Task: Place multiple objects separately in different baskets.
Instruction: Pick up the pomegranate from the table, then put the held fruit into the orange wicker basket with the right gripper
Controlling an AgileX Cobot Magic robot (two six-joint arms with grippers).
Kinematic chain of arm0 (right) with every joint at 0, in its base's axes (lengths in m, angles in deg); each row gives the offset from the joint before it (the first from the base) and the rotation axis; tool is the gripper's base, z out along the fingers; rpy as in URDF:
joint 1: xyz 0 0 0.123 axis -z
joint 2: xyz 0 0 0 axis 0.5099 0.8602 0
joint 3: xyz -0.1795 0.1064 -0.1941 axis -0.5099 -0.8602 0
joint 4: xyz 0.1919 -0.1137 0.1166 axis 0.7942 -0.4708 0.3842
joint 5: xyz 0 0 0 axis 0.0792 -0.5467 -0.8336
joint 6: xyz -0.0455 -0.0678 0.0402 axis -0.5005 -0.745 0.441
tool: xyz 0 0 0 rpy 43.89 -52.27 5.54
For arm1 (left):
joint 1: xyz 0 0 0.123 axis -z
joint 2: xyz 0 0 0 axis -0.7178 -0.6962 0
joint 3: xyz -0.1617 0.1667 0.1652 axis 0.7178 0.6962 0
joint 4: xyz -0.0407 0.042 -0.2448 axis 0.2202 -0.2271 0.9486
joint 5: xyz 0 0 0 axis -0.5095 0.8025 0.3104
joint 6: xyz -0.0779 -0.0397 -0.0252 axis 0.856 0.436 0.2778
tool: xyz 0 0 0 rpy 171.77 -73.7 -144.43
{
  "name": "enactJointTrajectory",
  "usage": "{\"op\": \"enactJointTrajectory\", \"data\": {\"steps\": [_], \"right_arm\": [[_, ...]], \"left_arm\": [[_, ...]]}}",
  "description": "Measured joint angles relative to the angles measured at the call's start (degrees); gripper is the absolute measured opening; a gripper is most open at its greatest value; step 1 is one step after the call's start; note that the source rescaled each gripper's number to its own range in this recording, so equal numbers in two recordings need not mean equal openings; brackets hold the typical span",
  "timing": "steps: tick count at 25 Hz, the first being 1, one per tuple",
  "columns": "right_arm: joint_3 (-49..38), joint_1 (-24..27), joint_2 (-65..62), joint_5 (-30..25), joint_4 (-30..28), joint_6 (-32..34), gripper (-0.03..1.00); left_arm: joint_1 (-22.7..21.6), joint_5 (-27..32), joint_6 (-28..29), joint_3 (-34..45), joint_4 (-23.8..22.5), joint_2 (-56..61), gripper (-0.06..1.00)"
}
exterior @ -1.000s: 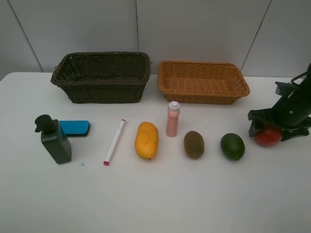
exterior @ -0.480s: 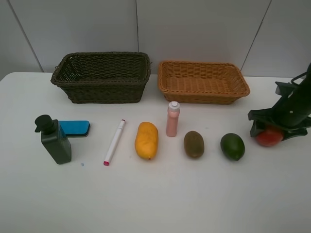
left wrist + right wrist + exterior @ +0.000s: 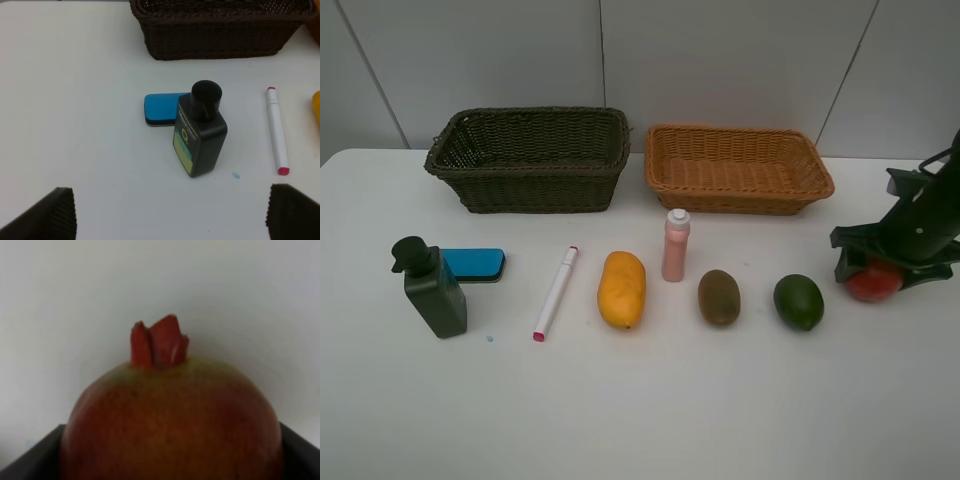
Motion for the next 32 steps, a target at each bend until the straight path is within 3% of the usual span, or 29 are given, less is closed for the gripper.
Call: {"op": "enactJointTrajectory", "data": {"steps": [11, 25, 32], "right_arm": [[0.2, 0.0, -3.6, -0.9, 0.0, 0.0, 0.79], [15.6, 0.0, -6.3, -18.2, 1.6, -1.7, 0.79], [23.8, 0.0, -6.3, -20.1, 8.7, -9.0, 0.79]], "left_arm": [[0.0, 0.0, 0.0, 0.0, 0.0, 0.0, 1.0], [0.0, 0.0, 0.0, 0.0, 0.0, 0.0, 1.0], [0.0, 0.0, 0.0, 0.0, 0.0, 0.0, 1.0]]}}
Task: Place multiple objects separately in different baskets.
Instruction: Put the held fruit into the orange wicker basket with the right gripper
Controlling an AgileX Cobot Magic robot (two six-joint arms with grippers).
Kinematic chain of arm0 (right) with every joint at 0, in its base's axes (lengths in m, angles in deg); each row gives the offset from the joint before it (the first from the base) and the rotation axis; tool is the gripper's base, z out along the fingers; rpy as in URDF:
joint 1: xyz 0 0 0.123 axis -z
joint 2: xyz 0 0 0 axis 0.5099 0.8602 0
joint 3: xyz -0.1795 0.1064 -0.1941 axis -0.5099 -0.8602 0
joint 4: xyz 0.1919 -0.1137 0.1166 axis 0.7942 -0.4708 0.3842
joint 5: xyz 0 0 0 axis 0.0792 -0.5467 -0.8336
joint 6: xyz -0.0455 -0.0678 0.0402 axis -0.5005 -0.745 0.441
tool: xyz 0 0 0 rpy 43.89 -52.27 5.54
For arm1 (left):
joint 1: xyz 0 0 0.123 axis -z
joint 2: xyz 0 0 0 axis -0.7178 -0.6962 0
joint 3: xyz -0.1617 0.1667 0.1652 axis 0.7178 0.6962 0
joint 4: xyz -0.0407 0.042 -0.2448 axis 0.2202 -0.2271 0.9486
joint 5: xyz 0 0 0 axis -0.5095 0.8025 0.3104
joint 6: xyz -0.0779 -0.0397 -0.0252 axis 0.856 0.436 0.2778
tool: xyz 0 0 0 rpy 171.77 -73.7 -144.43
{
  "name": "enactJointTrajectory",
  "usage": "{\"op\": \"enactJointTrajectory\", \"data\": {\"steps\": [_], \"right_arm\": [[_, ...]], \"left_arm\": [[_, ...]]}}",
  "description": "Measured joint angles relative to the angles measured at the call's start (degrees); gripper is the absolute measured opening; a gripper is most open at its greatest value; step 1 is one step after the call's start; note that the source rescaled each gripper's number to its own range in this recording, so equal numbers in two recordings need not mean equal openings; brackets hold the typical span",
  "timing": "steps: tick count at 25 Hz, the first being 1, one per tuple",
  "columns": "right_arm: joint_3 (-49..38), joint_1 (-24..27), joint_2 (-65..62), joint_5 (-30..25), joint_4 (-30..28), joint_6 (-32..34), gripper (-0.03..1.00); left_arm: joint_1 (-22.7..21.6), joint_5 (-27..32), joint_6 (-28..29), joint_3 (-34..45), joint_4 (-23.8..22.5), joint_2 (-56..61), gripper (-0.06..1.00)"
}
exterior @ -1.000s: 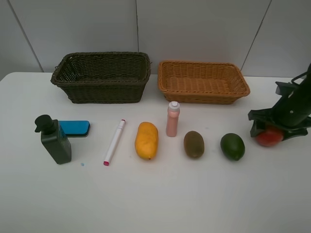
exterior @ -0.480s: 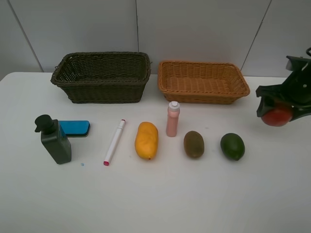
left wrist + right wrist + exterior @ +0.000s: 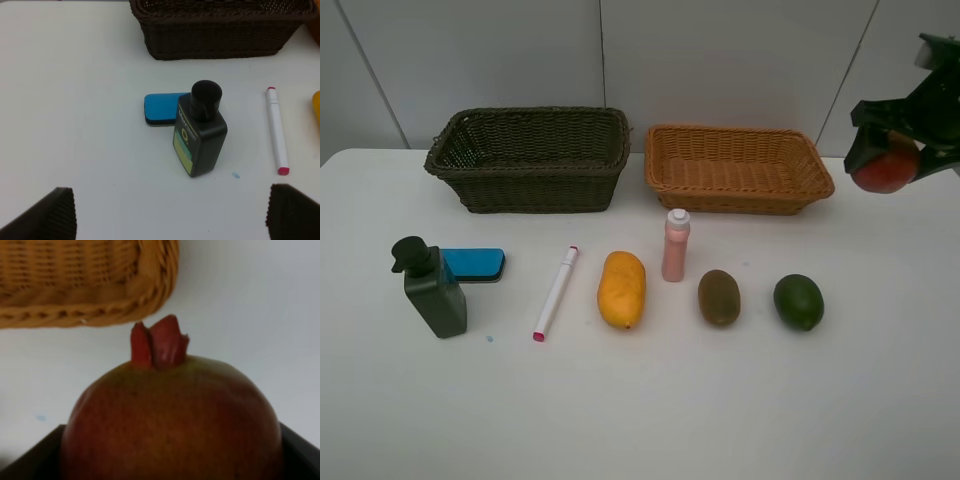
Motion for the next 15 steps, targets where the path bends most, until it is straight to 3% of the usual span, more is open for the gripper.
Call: {"op": "enactJointTrajectory", "data": {"steps": [9, 15], "right_arm": [[9.1, -0.1, 2.5, 2.5, 12.0, -10.9, 0.79], [14.8, -4.1, 8.7, 4.0, 13.7, -15.3, 0.79]], "left_arm": [[0.0, 0.0, 0.0, 0.0, 0.0, 0.0, 1.0], [0.0, 0.0, 0.0, 0.0, 0.0, 0.0, 1.0]]}}
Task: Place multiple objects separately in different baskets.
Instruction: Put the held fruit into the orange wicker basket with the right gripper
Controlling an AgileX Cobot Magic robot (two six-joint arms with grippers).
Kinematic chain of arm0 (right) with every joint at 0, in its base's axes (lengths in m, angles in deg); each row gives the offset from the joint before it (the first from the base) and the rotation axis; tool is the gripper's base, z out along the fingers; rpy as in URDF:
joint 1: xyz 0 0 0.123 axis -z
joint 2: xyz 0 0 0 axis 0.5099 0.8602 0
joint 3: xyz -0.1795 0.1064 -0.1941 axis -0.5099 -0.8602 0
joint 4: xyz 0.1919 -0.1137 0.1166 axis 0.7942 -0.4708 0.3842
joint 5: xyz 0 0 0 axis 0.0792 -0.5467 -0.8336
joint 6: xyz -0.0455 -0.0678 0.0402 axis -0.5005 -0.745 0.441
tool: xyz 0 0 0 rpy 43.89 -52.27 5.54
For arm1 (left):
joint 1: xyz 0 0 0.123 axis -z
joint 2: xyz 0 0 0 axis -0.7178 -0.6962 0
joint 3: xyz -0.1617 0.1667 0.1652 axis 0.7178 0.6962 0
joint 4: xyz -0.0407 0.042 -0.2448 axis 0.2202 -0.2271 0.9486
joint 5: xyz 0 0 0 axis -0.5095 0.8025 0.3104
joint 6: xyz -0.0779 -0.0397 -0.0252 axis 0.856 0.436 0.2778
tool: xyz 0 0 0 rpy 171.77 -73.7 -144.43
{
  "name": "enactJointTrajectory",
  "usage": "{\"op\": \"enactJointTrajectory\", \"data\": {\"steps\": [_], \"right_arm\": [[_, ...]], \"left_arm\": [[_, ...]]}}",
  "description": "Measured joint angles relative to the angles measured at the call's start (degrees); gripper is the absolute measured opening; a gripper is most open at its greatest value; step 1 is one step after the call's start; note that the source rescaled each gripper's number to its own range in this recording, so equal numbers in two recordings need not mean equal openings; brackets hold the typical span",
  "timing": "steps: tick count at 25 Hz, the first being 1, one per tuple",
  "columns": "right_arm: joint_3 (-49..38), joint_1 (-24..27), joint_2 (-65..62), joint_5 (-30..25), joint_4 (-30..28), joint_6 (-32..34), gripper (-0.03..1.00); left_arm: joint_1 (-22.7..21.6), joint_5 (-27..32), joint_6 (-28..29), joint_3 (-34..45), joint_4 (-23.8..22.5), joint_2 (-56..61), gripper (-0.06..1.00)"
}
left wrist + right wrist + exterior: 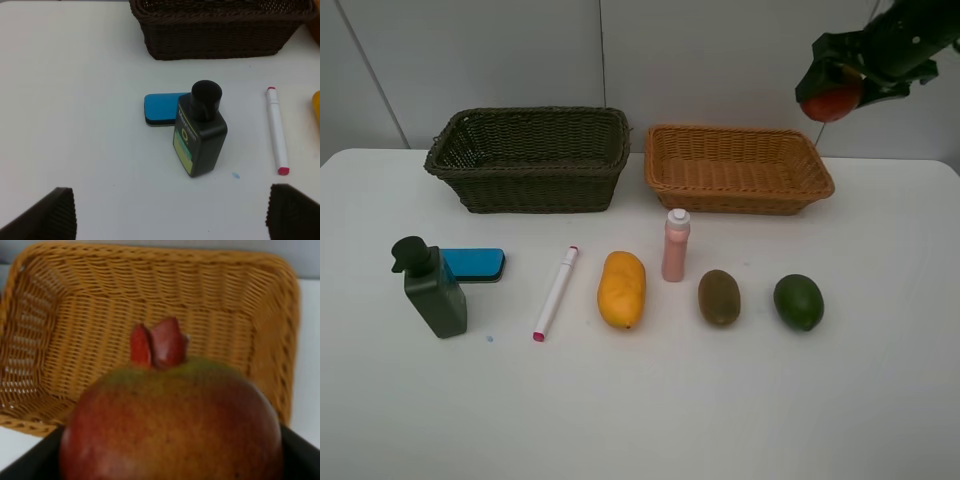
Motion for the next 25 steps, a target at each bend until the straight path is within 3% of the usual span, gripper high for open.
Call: {"op": "enactJointTrajectory", "data": {"steps": [5, 13, 25], "right_arm": [[3.7, -3.1, 5.4, 3.4, 0.4, -0.2, 0.79], [4.2, -3.2, 13.0, 11.3, -1.8, -0.8, 0.79], [4.2, -3.7, 17.3, 14.5, -2.2, -2.8, 0.79]], "left_arm": [[0.0, 0.0, 0.0, 0.0, 0.0, 0.0, 1.0], [0.0, 0.0, 0.0, 0.0, 0.0, 0.0, 1.0], [0.0, 0.0, 0.0, 0.0, 0.0, 0.0, 1.0]]}}
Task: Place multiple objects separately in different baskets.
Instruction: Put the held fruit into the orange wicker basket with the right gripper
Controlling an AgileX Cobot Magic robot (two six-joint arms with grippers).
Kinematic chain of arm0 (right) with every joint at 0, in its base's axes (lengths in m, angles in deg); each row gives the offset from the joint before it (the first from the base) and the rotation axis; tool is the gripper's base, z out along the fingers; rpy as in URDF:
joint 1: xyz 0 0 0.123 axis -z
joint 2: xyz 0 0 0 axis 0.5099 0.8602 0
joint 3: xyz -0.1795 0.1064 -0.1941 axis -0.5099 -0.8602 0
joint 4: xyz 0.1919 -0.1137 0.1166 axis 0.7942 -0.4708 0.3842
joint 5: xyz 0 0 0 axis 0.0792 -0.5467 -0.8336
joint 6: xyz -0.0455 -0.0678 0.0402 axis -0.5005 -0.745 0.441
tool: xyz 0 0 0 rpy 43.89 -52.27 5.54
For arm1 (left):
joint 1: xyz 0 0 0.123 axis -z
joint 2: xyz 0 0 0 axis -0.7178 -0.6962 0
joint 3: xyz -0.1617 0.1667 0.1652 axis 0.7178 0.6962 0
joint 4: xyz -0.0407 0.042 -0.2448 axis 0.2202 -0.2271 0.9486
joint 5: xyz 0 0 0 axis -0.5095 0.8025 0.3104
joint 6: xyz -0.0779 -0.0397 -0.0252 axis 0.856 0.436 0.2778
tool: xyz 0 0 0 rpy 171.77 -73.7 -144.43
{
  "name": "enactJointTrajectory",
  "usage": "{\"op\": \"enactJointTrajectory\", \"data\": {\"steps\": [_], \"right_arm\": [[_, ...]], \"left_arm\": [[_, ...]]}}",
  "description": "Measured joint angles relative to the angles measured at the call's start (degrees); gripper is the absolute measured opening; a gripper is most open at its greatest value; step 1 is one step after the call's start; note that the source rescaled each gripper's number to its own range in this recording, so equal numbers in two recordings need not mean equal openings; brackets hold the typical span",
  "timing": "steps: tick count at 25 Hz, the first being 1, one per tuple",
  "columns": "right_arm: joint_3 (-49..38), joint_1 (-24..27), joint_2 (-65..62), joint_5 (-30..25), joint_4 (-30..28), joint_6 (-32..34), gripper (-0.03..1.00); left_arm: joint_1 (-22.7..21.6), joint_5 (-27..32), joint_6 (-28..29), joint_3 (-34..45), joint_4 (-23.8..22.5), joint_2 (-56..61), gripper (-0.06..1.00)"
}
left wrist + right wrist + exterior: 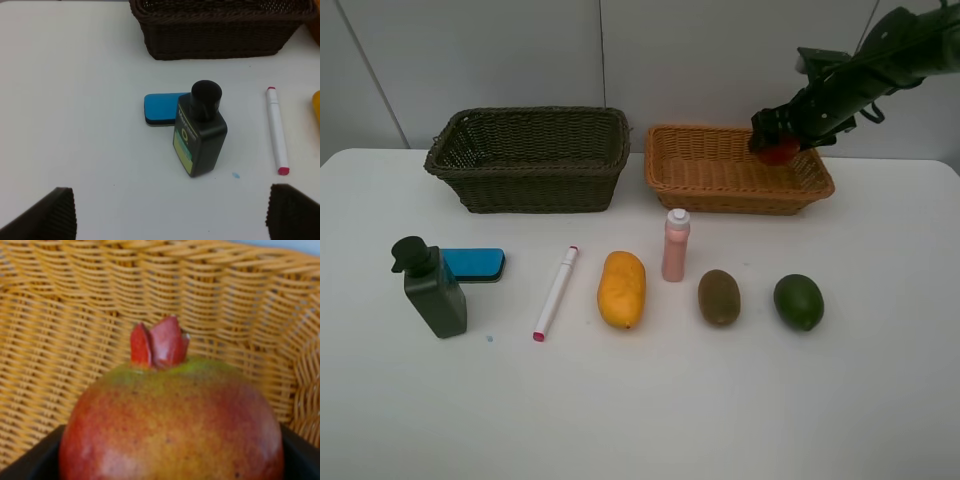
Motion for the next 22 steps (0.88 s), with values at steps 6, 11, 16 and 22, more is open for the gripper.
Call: {"op": "enactJointTrajectory", "data": {"steps": [6, 11, 16, 22], "right_arm": [[0.0, 0.0, 0.0, 1.1, 0.0, 0.0, 0.79], [0.1, 0.0, 0.0, -0.5, 0.0, 0.0, 0.79], [0.1, 0.0, 0.0, -2.3, 1.2, 0.0, 0.79], [0.1, 0.0, 0.0, -1.8, 3.7, 0.0, 0.79]], "left_arm": [[0.0, 0.0, 0.0, 0.0, 0.0, 0.0, 1.0], [0.0, 0.0, 0.0, 0.0, 0.0, 0.0, 1.0], [0.0, 0.0, 0.0, 0.0, 0.0, 0.0, 1.0], [0.0, 0.0, 0.0, 0.0, 0.0, 0.0, 1.0]]}}
